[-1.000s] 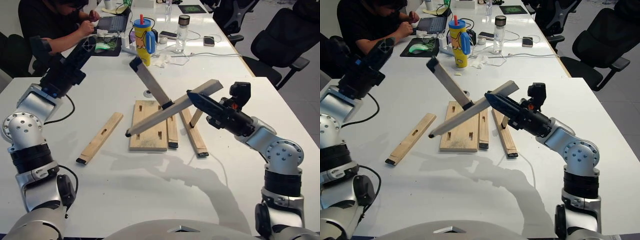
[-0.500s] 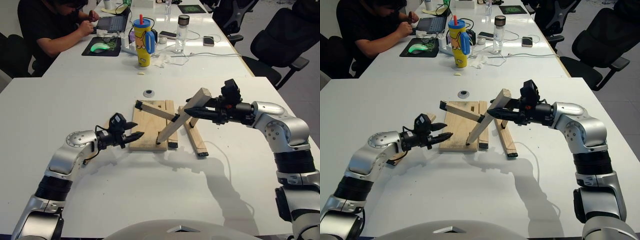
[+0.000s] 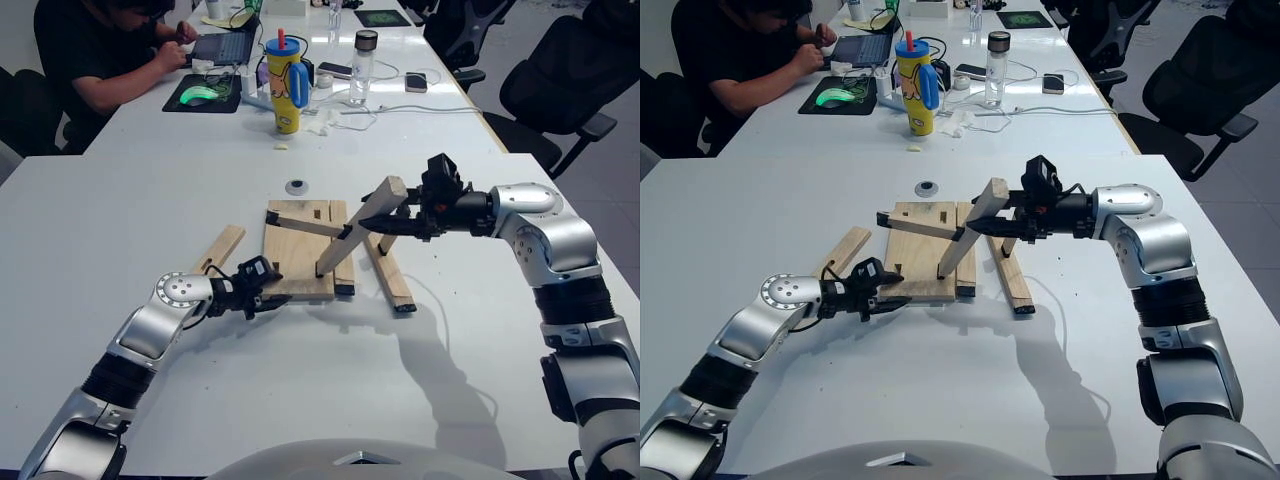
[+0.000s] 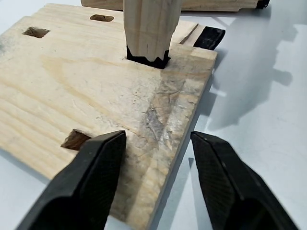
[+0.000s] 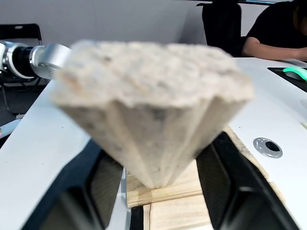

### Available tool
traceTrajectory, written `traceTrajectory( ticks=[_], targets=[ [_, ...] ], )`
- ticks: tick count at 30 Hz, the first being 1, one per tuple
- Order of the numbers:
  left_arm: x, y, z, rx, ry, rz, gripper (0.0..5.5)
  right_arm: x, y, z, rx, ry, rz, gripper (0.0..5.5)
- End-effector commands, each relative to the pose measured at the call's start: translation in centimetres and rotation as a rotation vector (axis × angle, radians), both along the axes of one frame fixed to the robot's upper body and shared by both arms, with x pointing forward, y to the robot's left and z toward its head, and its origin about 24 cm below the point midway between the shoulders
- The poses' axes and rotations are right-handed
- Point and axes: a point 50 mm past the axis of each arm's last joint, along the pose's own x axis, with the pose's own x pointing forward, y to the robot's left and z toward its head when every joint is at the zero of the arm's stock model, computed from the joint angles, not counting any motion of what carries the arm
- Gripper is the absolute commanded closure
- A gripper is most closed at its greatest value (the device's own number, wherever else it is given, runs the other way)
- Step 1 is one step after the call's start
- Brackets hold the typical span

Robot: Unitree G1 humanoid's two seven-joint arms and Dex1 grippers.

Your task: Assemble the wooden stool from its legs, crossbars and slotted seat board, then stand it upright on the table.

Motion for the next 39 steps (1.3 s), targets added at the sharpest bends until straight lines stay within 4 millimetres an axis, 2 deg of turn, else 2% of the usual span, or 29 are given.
traceTrajectory(
  ticks=[1,5,10,11,15,19,21,23,25,27,30,34,37,39],
  targets=[
    [-1.0,0.3,-2.3,0.071,0.080,0.022,2.99,-0.5,2.3,-1.8,-0.136,0.017,0.025,3.40],
    [-1.7,0.0,-3.3,0.100,0.100,0.019,2.99,-0.5,3.7,-2.3,-0.152,0.023,0.021,3.41],
    [-2.1,-0.6,-3.8,0.113,0.110,0.005,2.99,0.8,4.1,-2.4,-0.158,-0.022,-0.065,3.41],
    [-2.1,-0.6,-3.9,0.117,0.111,0.007,2.99,1.0,4.1,-2.2,-0.154,-0.047,-0.082,3.04],
    [-2.3,-0.4,-4.6,0.163,0.110,0.031,2.99,1.1,3.1,-0.1,-0.033,-0.091,-0.151,2.47],
    [-2.7,0.0,-5.1,0.182,0.123,0.064,2.99,-0.4,1.5,1.0,-0.046,-0.119,-0.207,1.88],
    [-2.9,0.3,-5.4,0.205,0.128,0.078,2.99,-1.8,0.7,0.6,-0.093,-0.095,-0.233,1.57],
    [-3.0,0.5,-5.5,0.215,0.132,0.087,2.99,-4.2,-0.5,-0.9,-0.161,0.007,-0.254,1.54],
    [-3.0,0.8,-5.4,0.223,0.134,0.086,2.99,-6.6,-0.9,-2.4,-0.150,0.124,-0.288,1.54],
    [-3.1,1.3,-5.3,0.230,0.141,0.091,2.99,-7.8,-0.8,-4.3,-0.136,0.193,-0.370,1.54],
    [-3.3,2.4,-5.3,0.260,0.160,0.097,2.99,-7.7,0.6,-7.0,-0.057,0.249,-0.616,1.54],
    [-3.4,3.4,-5.2,0.291,0.185,0.095,2.99,-6.6,4.1,-8.4,0.067,0.274,-0.838,1.54],
    [-3.4,3.1,-5.2,0.293,0.194,0.071,2.99,-5.7,5.9,-9.9,-0.005,0.321,-0.943,1.54],
    [-3.3,2.7,-5.3,0.286,0.195,0.058,2.99,-5.3,6.4,-10.9,-0.056,0.364,-0.996,1.54]
  ],
)
